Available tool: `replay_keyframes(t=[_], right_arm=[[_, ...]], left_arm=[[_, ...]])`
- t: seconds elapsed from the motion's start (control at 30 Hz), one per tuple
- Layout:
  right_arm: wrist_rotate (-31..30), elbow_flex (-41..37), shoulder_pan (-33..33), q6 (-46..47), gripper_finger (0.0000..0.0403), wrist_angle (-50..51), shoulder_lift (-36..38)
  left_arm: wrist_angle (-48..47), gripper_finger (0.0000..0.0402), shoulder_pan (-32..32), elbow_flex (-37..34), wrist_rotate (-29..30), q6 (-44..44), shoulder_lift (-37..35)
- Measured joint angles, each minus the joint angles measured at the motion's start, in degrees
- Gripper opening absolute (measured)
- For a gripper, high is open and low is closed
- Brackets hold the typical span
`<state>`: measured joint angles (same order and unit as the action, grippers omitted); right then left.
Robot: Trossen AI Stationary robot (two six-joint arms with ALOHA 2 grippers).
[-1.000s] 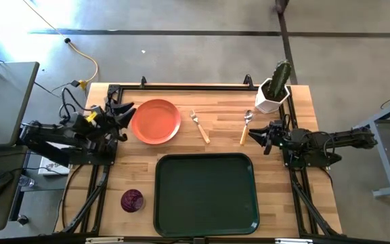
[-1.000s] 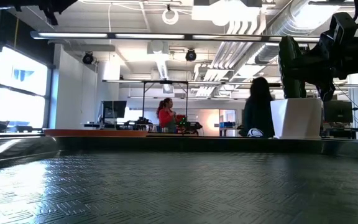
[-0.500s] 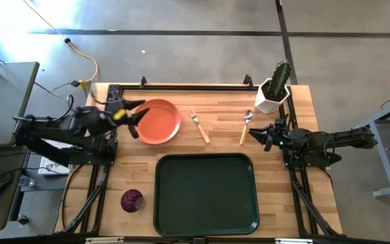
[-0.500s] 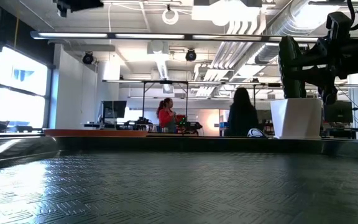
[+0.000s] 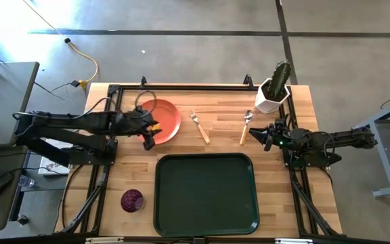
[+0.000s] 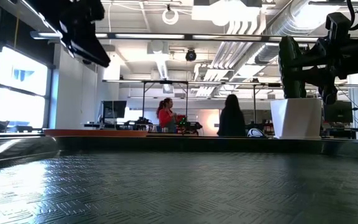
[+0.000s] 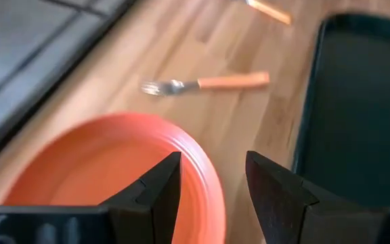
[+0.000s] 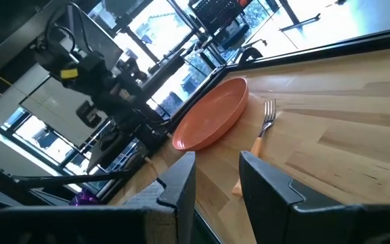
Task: Pick and place plate/cup/fork/spoon on tray
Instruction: Put the orange plate on the black tray
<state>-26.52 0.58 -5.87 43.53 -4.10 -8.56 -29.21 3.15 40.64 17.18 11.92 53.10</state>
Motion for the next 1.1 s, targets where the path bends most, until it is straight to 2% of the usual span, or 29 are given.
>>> replay_keyframes(t=[0.3, 0.87, 1.1], right_arm=[[0.0, 0.0, 0.0, 0.0, 0.0105, 0.0, 0.0], [0.0, 0.0, 0.0, 0.0, 0.0105, 0.0, 0.0], [0.1, 0.0, 0.0, 0.0, 0.0105, 0.1, 0.0]], left_arm=[[0.1, 0.0156, 1.5, 0.0, -7.7, 0.0, 10.6], [0.6, 0.0156, 1.6, 0.0, -8.7, 1.1, 24.5], [0.8, 0.0156, 1.6, 0.0, -6.2, 2.9, 28.4]])
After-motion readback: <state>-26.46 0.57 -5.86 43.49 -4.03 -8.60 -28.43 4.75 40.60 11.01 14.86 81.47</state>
